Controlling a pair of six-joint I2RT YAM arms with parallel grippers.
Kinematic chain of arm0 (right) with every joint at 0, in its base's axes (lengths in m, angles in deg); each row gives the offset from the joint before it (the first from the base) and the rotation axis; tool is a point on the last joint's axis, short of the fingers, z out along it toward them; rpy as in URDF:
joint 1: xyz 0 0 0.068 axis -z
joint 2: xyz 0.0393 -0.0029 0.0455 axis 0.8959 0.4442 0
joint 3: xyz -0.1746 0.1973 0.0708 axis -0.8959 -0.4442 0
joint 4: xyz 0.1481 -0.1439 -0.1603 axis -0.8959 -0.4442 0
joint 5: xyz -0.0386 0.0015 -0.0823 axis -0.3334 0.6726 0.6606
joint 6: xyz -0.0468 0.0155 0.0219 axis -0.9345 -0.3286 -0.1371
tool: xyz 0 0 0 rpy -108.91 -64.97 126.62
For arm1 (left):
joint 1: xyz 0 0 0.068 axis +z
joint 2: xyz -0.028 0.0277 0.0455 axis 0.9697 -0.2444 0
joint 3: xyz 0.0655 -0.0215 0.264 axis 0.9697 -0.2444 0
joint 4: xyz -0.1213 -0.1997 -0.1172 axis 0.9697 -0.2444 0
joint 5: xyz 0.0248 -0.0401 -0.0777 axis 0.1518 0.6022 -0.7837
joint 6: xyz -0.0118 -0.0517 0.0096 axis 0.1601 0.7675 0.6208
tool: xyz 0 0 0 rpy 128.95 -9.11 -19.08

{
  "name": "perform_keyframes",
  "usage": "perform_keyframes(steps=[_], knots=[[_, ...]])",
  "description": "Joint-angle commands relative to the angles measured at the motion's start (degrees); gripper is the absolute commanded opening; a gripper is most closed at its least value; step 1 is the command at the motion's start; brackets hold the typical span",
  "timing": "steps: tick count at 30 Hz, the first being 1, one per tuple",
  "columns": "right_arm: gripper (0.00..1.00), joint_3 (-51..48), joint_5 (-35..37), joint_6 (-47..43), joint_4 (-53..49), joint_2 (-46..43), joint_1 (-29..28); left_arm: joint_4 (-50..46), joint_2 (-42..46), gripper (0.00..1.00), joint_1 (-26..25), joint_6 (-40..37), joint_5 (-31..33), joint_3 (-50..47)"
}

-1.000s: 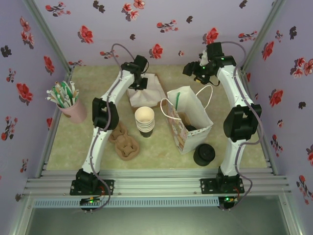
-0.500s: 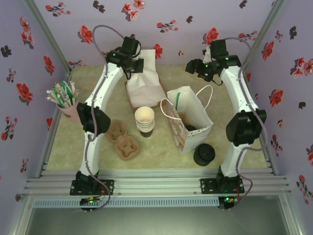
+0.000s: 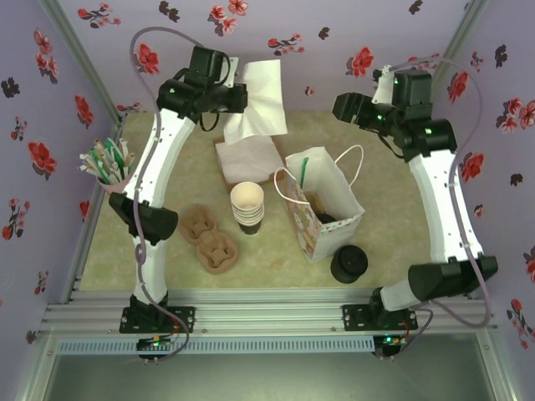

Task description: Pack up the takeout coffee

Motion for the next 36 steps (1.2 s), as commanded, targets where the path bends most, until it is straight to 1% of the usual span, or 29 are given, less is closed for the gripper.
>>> perform_keyframes(steps=[1,4,8,12,16,26,31,33,36], knots=[[0.75,-2.9,-2.6,-2.4,4.8,-5.0,-1.5,-1.5,4.1,0.00,-1.8,1.0,-6.7,2.1],[0.76,-3.8,-3.4,-4.8,4.5,-8.6,-3.9,-2.5,5.4,0.00,-3.5,1.8,-10.4,2.5],[0.75,-4.5,-2.1,-8.8,3.9,-12.6,-9.2,-3.3,6.5,0.00,-5.7,2.8,-14.5,2.8],[0.75,-4.3,-0.4,-11.0,3.1,-14.7,-13.6,-4.3,6.9,0.00,-7.6,3.6,-16.2,3.3],[0.74,-4.1,0.5,-13.1,2.2,-15.3,-16.4,-3.9,7.0,0.00,-8.6,5.2,-21.3,3.2],[0.73,-6.2,1.9,-16.7,0.1,-14.9,-17.2,-0.8,7.0,0.00,-10.8,9.7,-35.4,2.5],[0.71,-7.6,0.8,-17.8,-0.4,-14.1,-17.2,6.7,10.0,0.00,-11.2,13.5,-41.8,-4.5],[0.71,-7.8,0.5,-18.1,-0.6,-13.7,-17.2,10.7,11.2,0.00,-11.1,15.2,-43.7,-7.0],[0.71,-8.4,0.4,-18.0,-0.1,-13.2,-17.2,18.3,13.0,0.00,-11.2,19.6,-47.7,-12.0]])
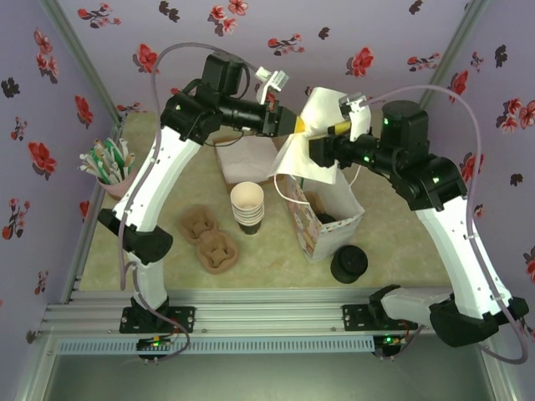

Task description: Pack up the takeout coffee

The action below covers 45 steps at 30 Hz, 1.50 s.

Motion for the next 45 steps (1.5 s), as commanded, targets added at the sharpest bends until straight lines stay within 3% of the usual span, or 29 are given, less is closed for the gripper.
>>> perform_keyframes(steps=[1,8,13,15,19,23,27,31,35,45], knots=[[0.71,-0.8,-0.4,-1.3,0.2,0.6,-0.4,13.6,4.0,0.00,-0.5,7.5,-8.0,-5.4],[0.72,-2.0,-4.7,0.3,4.9,1.6,-0.4,46.7,7.8,0.00,-1.4,29.6,-13.4,-20.7],[0.71,-3.9,-10.3,3.0,10.0,1.4,-0.4,61.0,7.2,0.00,-1.9,40.0,-13.4,-25.6],[0.67,-5.0,-11.8,4.1,12.0,0.9,-0.4,63.0,7.1,0.00,-1.8,41.4,-12.9,-26.6],[0.48,-6.3,-9.3,5.3,13.6,-0.1,-0.4,66.1,7.2,0.00,-1.9,43.2,-11.9,-29.0],[0.29,-5.8,-5.7,5.7,11.8,0.3,-0.4,64.6,7.8,0.02,-2.0,41.6,-10.5,-30.5],[0.15,-5.2,-4.6,6.3,8.7,0.4,-0.4,52.8,8.8,0.37,-1.7,32.6,-7.4,-29.0],[0.13,-6.2,-0.4,5.4,3.0,-0.9,-0.9,37.8,10.7,0.73,-0.8,20.5,-1.7,-26.0],[0.13,-7.8,7.0,3.8,-3.8,-2.4,-2.0,28.4,12.6,0.96,0.3,13.9,4.2,-24.4],[0.13,-11.3,20.1,0.9,-10.9,-2.9,-6.2,20.4,19.0,0.99,3.3,7.6,13.3,-27.7]])
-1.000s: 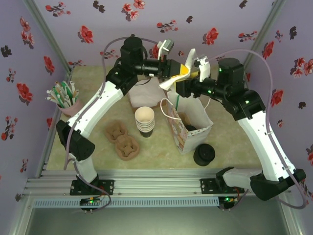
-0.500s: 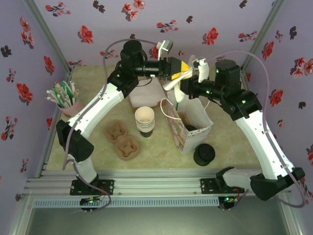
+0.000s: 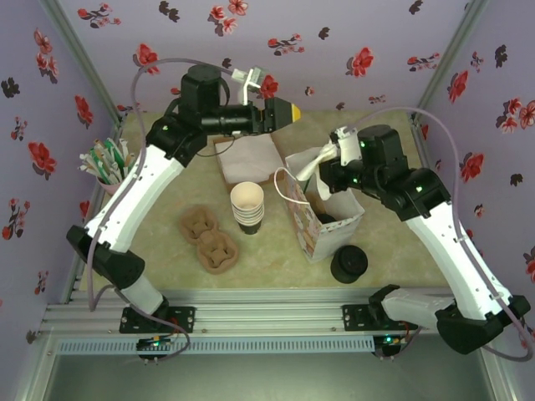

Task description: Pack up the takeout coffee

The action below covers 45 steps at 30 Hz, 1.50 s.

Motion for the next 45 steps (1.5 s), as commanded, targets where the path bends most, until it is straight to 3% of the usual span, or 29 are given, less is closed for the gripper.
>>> perform_keyframes(steps=[1,14,16,19,30,39,42,45], knots=[[0.13,-0.9,7.6,-2.5,-3.6,0.6,-1.4,-3.9,4.3,0.99,1.1,-4.5,4.5,-1.5],[0.16,-2.6,12.2,-3.2,-4.4,6.8,-4.0,-6.2,9.8,0.99,2.7,-6.8,9.0,-8.4],[0.21,-2.5,12.1,-3.1,-5.1,8.1,-4.3,-6.8,10.7,0.99,3.0,-7.4,10.0,-9.4],[0.40,-1.7,12.4,-2.8,-6.3,9.0,-5.3,-7.7,12.4,0.99,3.4,-8.4,12.4,-11.1],[0.56,4.8,13.2,-0.9,-9.8,8.5,-5.4,-9.8,16.6,0.99,5.9,-10.2,16.9,-15.9],[0.57,4.2,13.5,2.8,-8.6,11.6,-5.5,-10.3,19.4,0.99,7.9,-10.8,19.7,-19.9],[0.64,3.8,13.4,3.3,-9.8,13.6,-5.5,-10.1,19.7,0.99,8.0,-10.8,19.7,-20.8],[0.60,6.6,13.5,3.9,-13.9,14.7,-5.5,-10.0,20.0,0.99,8.1,-10.8,19.6,-21.5]])
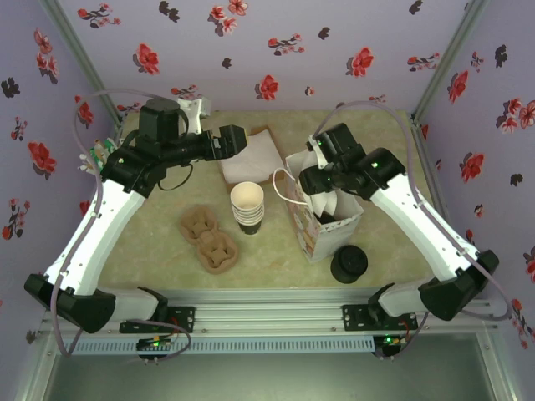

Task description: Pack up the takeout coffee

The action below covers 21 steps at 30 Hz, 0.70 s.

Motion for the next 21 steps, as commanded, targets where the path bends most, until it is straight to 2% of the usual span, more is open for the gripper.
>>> perform_keyframes(steps=[1,5,9,12,15,18,21], knots=[[0.61,2.9,0.6,2.2,-4.3,-0.2,-0.4,0.0,1.6,0.99,0.5,-1.1,0.7,-0.9],[0.70,6.9,-5.1,3.4,-8.1,-2.1,-0.3,-0.1,1.1,0.99,0.5,-1.1,-0.1,-0.9],[0.75,9.1,-4.4,5.2,-13.3,-0.9,-0.3,-0.1,0.5,0.99,0.5,-1.0,-1.2,-1.2],[0.79,8.2,-7.5,5.6,-13.0,-1.0,-0.1,-0.2,0.4,0.98,0.5,-1.0,-1.7,-1.3],[0.78,10.4,-0.4,6.5,-17.9,2.1,0.6,-0.2,0.4,0.96,0.3,-1.0,-2.5,-1.4],[0.77,8.3,-7.0,6.5,-11.4,-1.3,0.7,-0.8,0.4,0.94,0.3,-1.4,-2.6,-1.7],[0.79,9.6,-6.4,7.3,-9.6,-3.4,0.7,-1.1,1.4,0.95,0.3,-2.1,-0.9,-2.1]])
